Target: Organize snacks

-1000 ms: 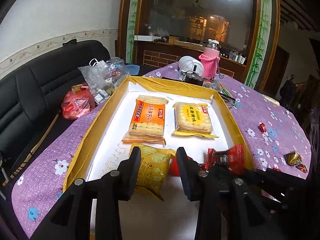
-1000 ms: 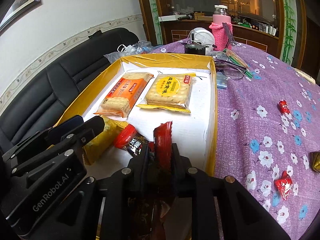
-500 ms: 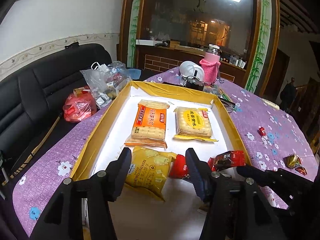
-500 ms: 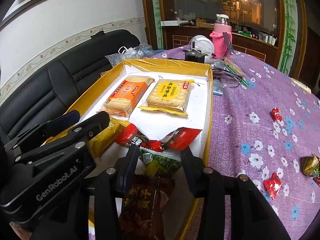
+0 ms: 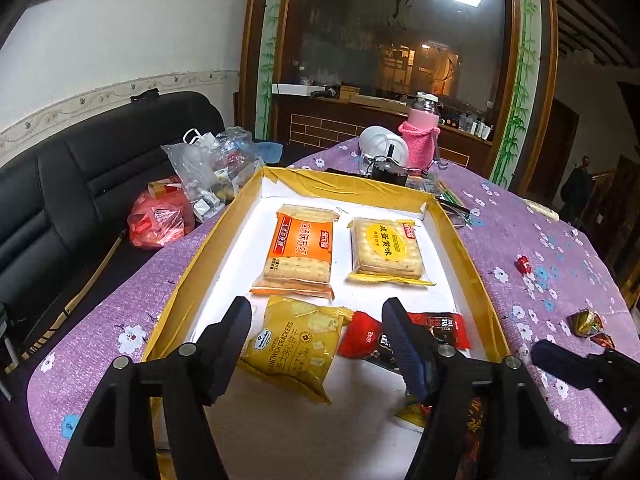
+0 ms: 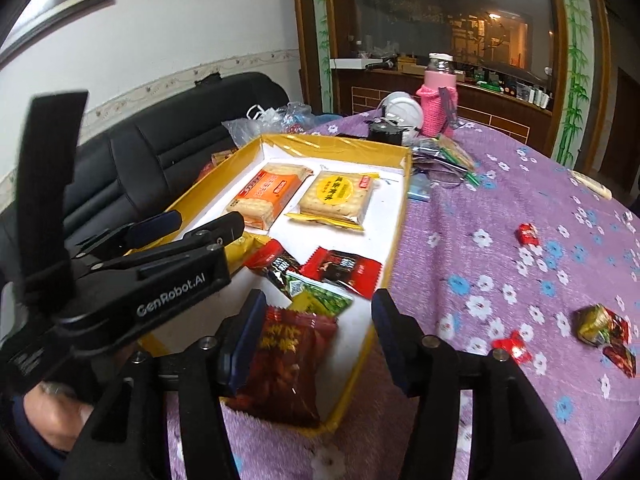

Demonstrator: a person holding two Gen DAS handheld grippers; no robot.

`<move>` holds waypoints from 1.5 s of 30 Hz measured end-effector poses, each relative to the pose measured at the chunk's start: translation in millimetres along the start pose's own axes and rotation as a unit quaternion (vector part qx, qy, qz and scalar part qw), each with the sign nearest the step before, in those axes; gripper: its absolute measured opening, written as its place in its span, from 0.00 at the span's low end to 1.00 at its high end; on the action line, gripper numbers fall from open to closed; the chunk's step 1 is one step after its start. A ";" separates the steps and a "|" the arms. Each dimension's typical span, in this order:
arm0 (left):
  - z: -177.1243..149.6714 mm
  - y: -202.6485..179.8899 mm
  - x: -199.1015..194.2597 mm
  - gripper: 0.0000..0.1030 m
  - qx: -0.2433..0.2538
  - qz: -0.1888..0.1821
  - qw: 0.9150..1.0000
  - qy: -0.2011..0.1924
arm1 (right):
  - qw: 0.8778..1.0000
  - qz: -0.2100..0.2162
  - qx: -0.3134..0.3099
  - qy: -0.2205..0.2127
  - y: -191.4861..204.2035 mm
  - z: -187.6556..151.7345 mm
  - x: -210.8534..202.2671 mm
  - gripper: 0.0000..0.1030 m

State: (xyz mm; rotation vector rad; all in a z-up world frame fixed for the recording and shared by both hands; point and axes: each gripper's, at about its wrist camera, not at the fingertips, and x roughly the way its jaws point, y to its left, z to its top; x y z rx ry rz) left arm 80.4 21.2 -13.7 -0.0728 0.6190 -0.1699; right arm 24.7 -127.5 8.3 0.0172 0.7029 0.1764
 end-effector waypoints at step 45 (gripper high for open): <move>-6.2 -31.3 -37.8 0.99 0.079 0.083 0.990 -0.085 | 0.990 -0.061 -0.006 -0.129 -31.6 -40.6 -66.2 1.00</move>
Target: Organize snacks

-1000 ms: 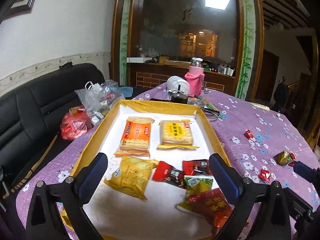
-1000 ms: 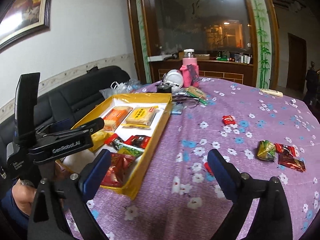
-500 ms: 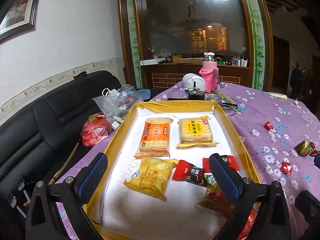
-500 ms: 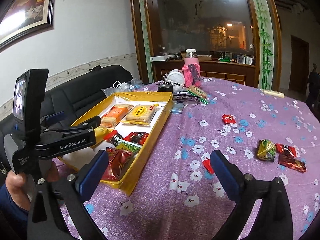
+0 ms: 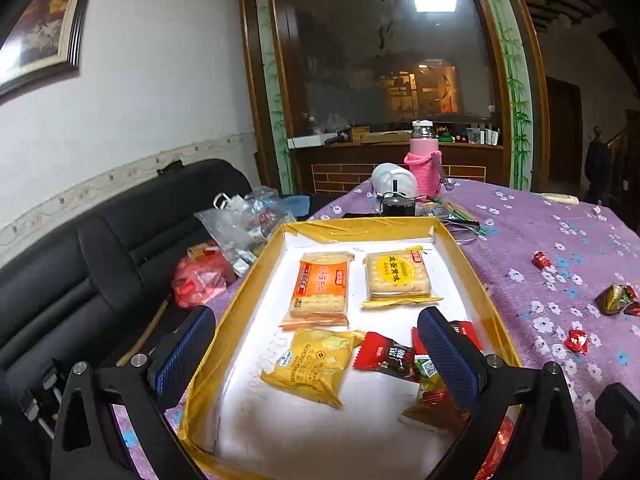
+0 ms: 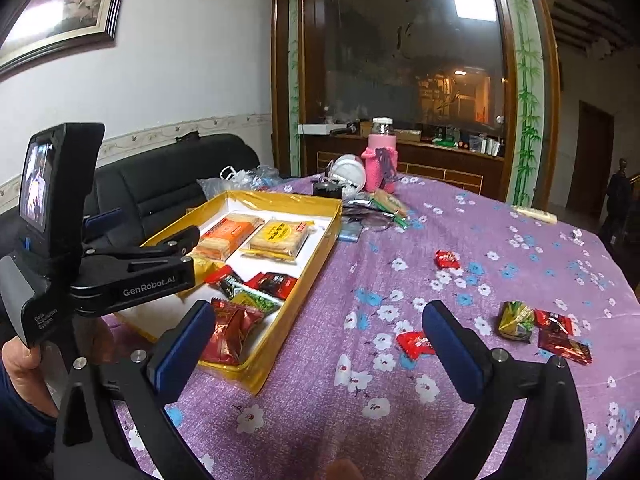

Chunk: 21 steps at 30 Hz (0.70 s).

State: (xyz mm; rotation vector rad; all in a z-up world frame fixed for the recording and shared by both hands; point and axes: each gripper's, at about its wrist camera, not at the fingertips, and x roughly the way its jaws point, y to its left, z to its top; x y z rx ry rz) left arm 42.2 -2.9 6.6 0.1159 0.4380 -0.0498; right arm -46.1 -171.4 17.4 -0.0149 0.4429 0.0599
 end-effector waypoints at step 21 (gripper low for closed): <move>-2.5 6.9 3.1 0.99 -0.021 0.003 1.000 0.015 | 0.999 0.047 -0.002 0.021 2.6 -2.3 6.9 1.00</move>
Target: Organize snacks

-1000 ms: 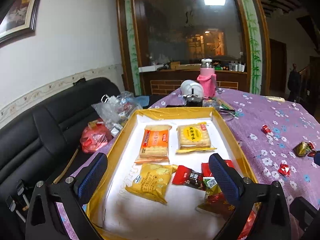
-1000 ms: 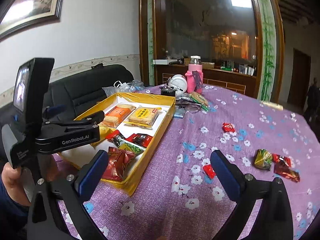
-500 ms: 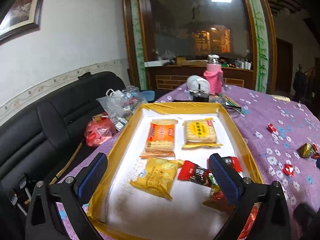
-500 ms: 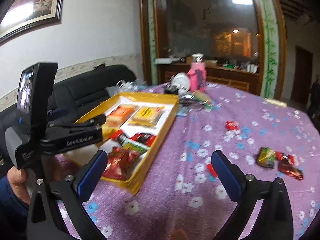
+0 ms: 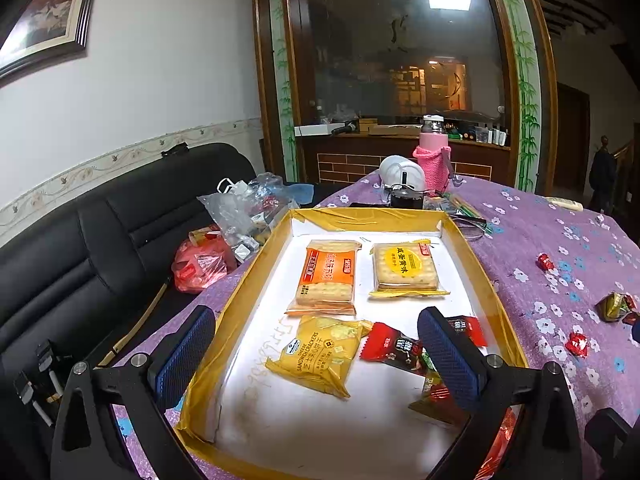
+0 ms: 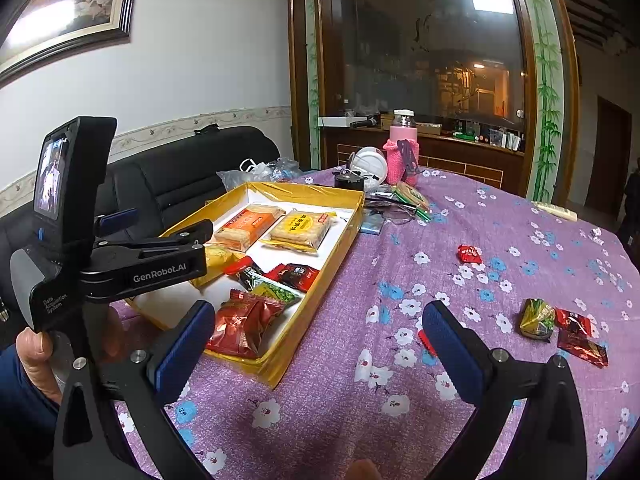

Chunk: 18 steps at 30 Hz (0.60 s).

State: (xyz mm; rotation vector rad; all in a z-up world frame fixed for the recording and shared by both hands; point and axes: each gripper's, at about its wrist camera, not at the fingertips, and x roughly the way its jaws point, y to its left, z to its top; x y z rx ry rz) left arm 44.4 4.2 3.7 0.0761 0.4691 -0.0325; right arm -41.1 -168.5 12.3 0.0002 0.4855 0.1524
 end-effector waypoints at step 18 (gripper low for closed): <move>-0.8 1.7 1.7 0.99 -0.007 -0.004 1.000 0.005 | 1.000 0.004 0.006 0.009 -3.3 0.6 2.6 1.00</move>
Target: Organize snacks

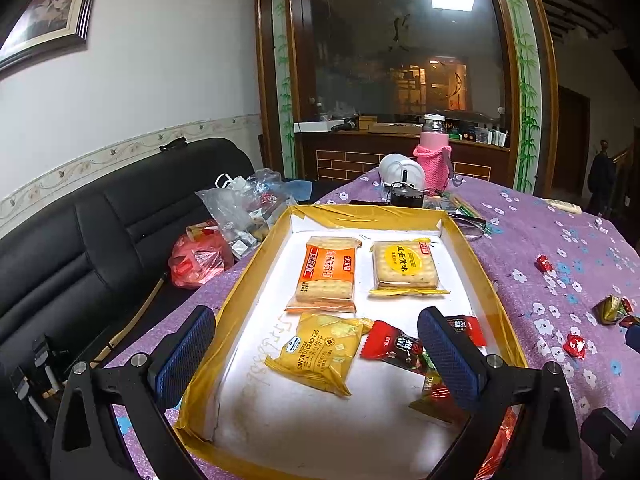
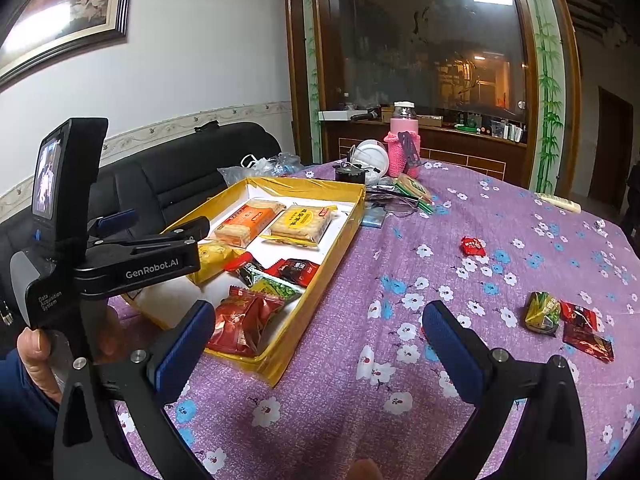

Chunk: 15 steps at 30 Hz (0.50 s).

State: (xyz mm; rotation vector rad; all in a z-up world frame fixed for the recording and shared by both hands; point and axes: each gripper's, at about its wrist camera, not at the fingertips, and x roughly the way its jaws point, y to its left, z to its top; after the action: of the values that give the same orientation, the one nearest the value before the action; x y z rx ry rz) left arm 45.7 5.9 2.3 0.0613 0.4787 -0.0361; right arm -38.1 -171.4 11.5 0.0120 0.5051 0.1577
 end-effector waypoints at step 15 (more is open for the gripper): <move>-0.6 -0.6 -0.2 0.99 -0.001 0.000 1.000 0.004 | 1.000 0.000 -0.002 0.000 0.8 -0.2 1.3 1.00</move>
State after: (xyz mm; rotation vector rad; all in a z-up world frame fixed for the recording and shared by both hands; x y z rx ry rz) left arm 45.1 5.4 1.8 0.0590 0.4862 -0.0355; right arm -37.2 -170.4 10.8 0.0087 0.5044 0.1583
